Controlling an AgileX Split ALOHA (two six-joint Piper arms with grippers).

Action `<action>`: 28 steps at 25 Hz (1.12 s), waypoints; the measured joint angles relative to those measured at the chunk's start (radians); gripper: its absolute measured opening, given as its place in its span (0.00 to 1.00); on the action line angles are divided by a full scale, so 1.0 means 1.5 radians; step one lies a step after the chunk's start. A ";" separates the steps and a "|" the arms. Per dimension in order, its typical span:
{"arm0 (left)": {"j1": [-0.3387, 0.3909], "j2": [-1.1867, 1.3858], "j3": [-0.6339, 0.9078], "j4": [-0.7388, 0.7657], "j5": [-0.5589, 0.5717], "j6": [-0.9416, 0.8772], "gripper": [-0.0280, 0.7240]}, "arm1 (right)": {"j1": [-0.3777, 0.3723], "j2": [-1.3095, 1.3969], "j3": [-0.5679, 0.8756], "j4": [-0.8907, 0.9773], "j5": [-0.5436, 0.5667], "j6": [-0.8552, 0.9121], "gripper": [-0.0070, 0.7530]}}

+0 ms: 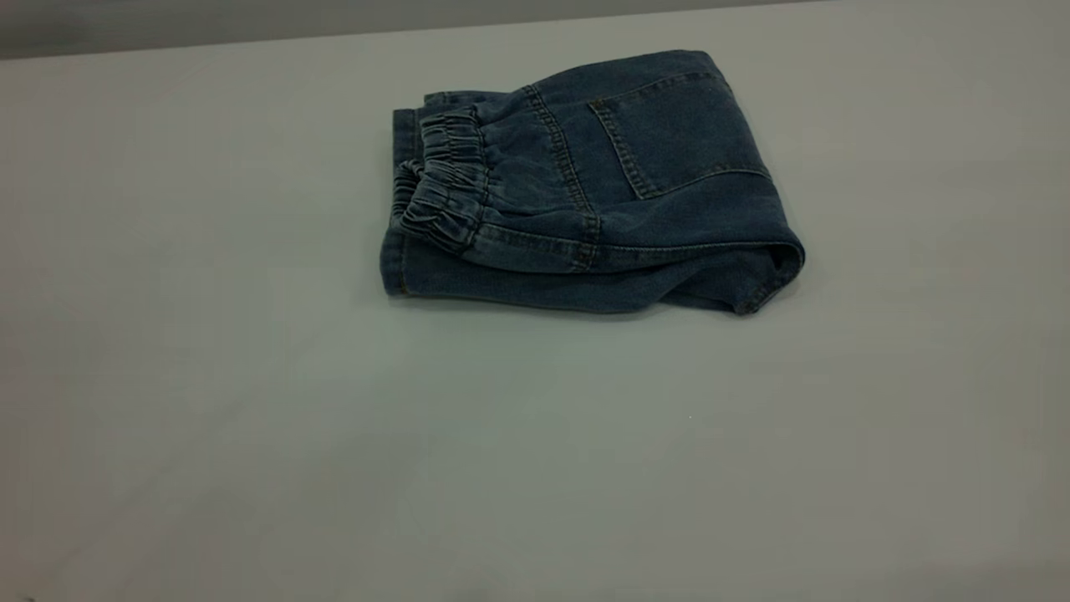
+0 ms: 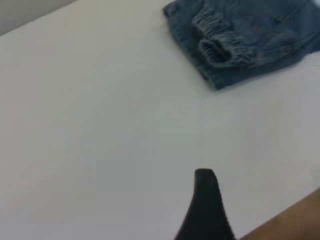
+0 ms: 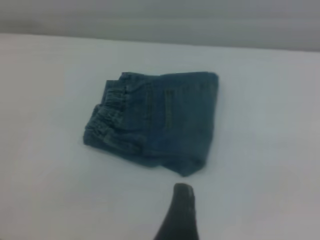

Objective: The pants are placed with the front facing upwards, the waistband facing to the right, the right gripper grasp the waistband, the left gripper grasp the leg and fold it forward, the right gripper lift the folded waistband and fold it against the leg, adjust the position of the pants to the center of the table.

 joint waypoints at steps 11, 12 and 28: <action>0.000 -0.124 0.113 -0.026 -0.004 0.007 0.69 | 0.000 -0.197 0.195 -0.054 -0.041 -0.044 0.78; 0.000 -0.124 0.119 -0.026 -0.004 0.006 0.69 | 0.000 -0.207 0.208 -0.056 -0.049 -0.047 0.78; 0.000 -0.123 0.172 -0.060 -0.009 -0.014 0.69 | 0.000 -0.223 0.280 -0.092 -0.102 -0.040 0.78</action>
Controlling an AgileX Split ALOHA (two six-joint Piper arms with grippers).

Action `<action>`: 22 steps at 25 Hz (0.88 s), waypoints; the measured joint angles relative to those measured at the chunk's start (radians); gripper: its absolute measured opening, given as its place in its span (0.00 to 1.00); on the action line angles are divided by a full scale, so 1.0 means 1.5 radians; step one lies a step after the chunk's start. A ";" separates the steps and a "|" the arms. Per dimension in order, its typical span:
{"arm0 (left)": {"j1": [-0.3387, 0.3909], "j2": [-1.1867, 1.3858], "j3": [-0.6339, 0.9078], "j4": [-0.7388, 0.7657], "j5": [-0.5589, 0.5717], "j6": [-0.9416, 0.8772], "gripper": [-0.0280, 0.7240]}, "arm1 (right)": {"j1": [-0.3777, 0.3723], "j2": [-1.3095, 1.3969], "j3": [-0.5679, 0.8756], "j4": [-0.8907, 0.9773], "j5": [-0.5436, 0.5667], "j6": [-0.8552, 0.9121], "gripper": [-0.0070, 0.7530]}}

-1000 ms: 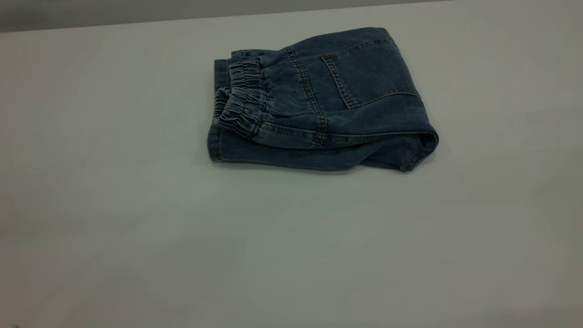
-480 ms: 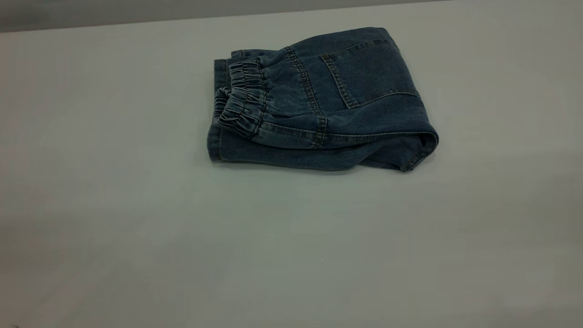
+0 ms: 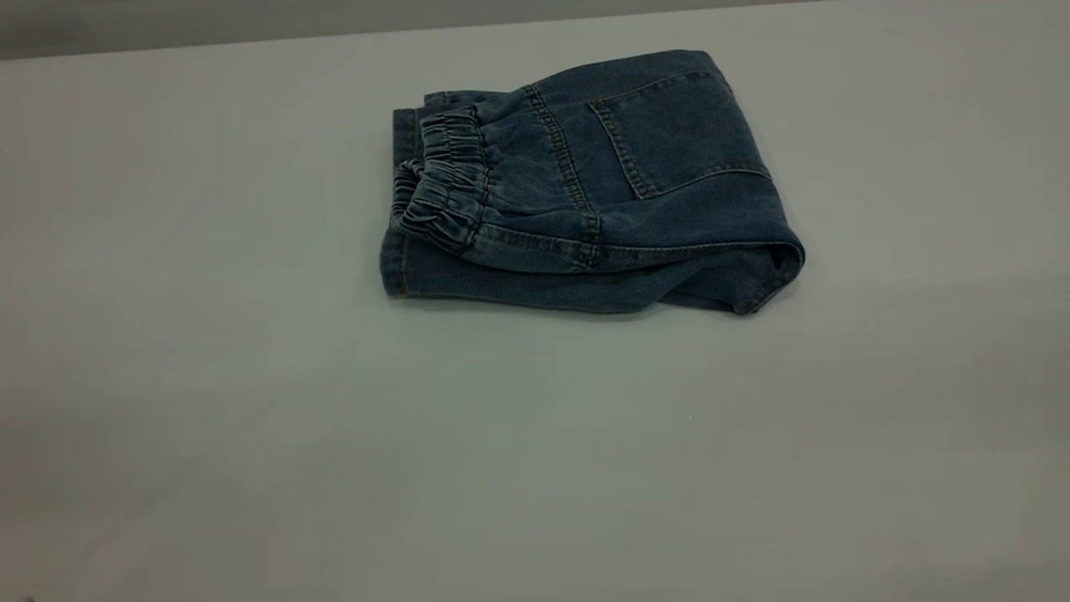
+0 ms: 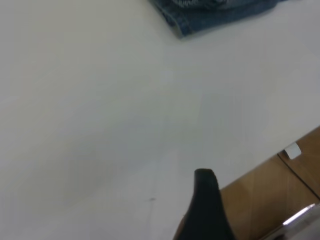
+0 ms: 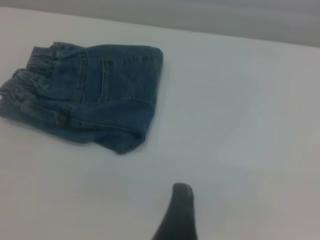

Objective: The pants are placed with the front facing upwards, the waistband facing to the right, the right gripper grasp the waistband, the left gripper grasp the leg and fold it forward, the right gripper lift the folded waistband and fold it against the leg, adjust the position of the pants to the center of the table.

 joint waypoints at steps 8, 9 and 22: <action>0.000 -0.001 0.026 -0.004 -0.081 0.006 0.69 | 0.000 0.000 -0.001 0.001 0.002 0.000 0.78; 0.000 -0.001 0.026 -0.005 -0.081 0.006 0.69 | 0.000 0.000 -0.001 0.001 0.002 0.000 0.78; 0.000 -0.001 0.026 -0.004 -0.081 0.009 0.69 | 0.000 0.000 -0.001 0.002 0.002 0.000 0.78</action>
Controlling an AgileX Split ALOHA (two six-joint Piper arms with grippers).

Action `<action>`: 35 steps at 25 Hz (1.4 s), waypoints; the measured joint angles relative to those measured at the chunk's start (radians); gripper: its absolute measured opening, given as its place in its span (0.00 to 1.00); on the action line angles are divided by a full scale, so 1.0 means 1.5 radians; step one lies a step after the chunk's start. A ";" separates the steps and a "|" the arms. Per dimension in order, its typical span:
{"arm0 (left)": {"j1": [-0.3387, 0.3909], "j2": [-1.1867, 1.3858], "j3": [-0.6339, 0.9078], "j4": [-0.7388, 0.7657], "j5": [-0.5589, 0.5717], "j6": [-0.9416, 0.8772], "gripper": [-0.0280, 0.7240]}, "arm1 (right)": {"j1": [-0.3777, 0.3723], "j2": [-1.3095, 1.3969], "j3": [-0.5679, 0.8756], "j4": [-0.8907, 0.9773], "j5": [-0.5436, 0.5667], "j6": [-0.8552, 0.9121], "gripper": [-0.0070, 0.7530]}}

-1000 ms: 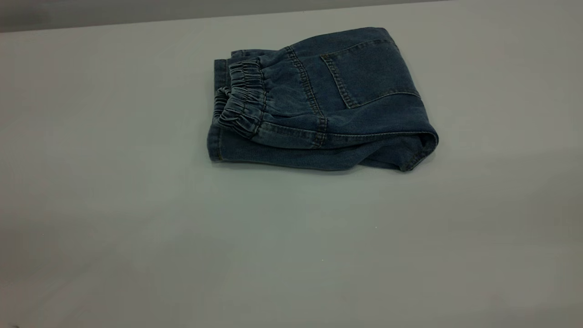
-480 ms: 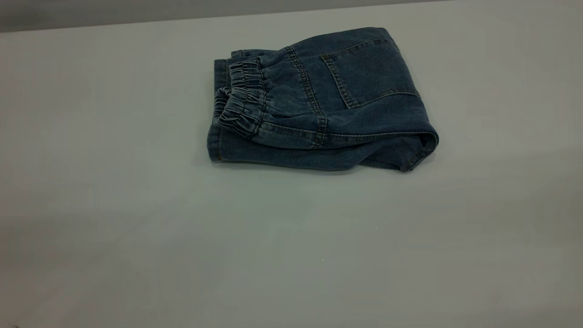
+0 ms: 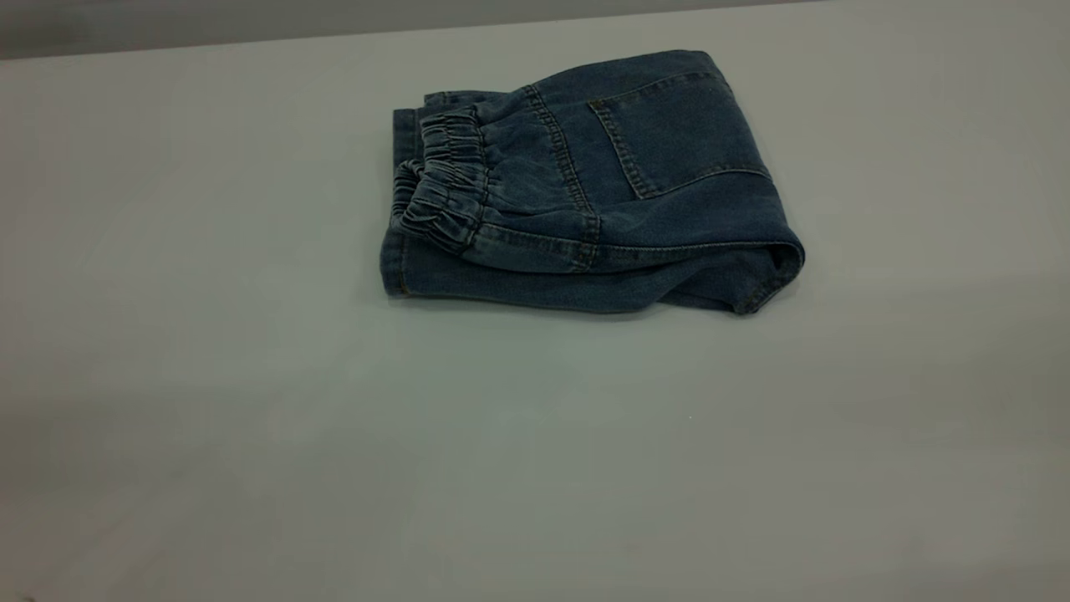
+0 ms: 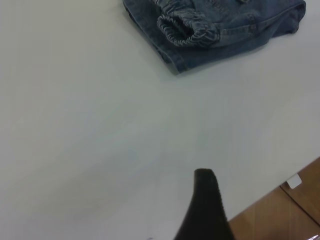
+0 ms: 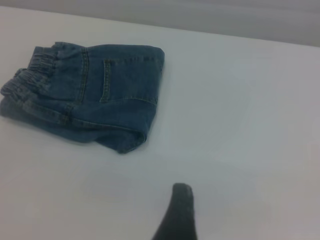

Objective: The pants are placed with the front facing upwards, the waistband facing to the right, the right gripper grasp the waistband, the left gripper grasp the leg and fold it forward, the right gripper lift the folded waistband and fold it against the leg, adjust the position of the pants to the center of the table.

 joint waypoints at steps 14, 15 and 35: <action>0.116 -0.001 0.000 -0.002 -0.001 0.001 0.69 | 0.000 0.000 0.000 0.002 0.000 0.000 0.78; 0.137 -0.001 0.000 -0.002 -0.001 0.001 0.69 | 0.000 0.000 0.000 0.002 0.000 0.000 0.78; 0.347 -0.107 0.000 -0.007 0.001 0.001 0.69 | -0.014 -0.013 0.000 0.002 0.001 0.000 0.78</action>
